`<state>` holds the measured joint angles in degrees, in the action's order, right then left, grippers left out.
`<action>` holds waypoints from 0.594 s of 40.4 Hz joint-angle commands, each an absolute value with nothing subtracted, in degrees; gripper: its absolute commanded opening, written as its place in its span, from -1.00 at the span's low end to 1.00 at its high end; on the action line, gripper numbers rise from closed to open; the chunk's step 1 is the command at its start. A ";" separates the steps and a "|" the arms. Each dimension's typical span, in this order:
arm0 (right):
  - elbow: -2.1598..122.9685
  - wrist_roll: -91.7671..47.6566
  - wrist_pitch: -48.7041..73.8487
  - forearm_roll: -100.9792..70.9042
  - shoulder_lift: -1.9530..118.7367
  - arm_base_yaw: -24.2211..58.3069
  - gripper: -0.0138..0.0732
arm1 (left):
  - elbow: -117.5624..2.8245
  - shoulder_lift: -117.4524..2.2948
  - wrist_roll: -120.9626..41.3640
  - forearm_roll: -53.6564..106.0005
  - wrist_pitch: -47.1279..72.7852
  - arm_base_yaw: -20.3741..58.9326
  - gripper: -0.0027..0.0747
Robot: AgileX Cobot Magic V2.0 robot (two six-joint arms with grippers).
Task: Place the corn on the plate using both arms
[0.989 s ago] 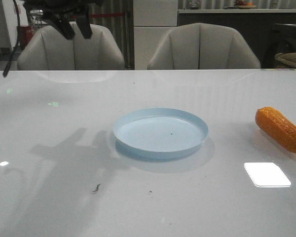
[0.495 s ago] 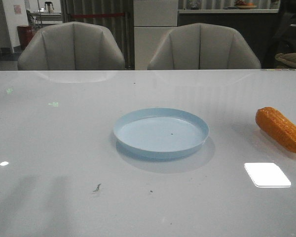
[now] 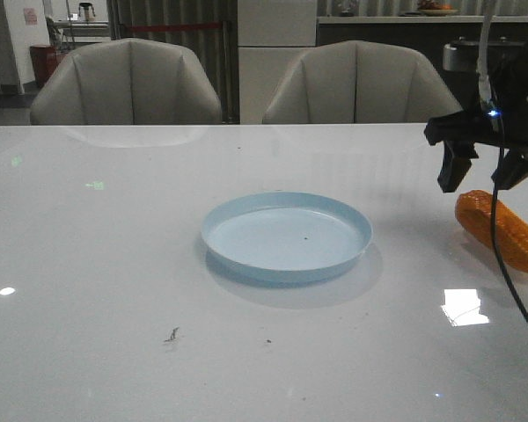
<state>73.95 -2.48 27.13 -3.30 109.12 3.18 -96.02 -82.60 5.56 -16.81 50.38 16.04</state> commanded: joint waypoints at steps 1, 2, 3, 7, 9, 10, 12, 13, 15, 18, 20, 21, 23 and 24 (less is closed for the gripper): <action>75.98 -3.03 24.93 -3.18 107.76 3.13 0.54 | -88.60 -73.32 6.31 -18.13 41.46 16.13 -0.12; 75.98 -3.03 25.46 -3.18 108.11 3.13 0.54 | -86.39 -71.45 6.31 -18.13 40.75 16.13 -0.12; 75.98 -3.03 25.92 -3.18 108.34 3.13 0.54 | -84.89 -70.17 6.31 -18.13 40.20 16.13 -0.12; 75.98 -3.03 27.77 -3.18 108.95 3.13 0.54 | -80.50 -65.69 6.31 -18.13 39.17 16.13 -0.12; 75.98 -3.03 28.12 -2.92 109.05 3.13 0.54 | -79.26 -64.07 6.31 -17.93 39.40 16.13 -0.12; 75.98 -3.03 28.17 -2.73 109.12 3.13 0.54 | -78.90 -63.35 6.31 -17.50 39.68 16.13 -0.12; 75.98 -3.03 28.09 -2.39 109.29 3.13 0.54 | -78.65 -62.53 6.31 -16.72 40.41 16.13 -0.12; 75.98 -3.03 28.04 -2.39 109.29 3.06 0.54 | -78.65 -62.25 6.31 -16.61 41.16 16.13 -0.12; 75.98 -3.03 28.03 -2.39 109.29 3.06 0.54 | -78.65 -61.75 6.31 -16.61 41.99 16.13 -0.12; 75.98 -3.03 28.04 -2.39 109.29 3.06 0.50 | -78.65 -61.27 6.31 -16.53 42.39 16.13 -0.12; 75.98 -3.03 28.04 -2.39 109.29 3.06 0.43 | -78.65 -61.16 6.31 -16.53 42.39 16.13 -0.12; 75.98 -3.03 28.04 -2.39 109.29 3.06 0.38 | -78.65 -61.16 6.31 -16.53 42.39 16.13 -0.12; 75.98 -3.03 27.97 -2.39 109.29 3.06 0.26 | -78.65 -61.16 6.31 -16.53 42.39 16.13 -0.12; 75.98 -3.03 27.97 -2.39 109.29 3.06 0.22 | -78.65 -61.16 6.31 -16.53 42.39 16.13 -0.12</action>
<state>74.08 -2.52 29.80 -2.85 112.34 3.18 -77.31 -62.37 5.73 -16.22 46.13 16.04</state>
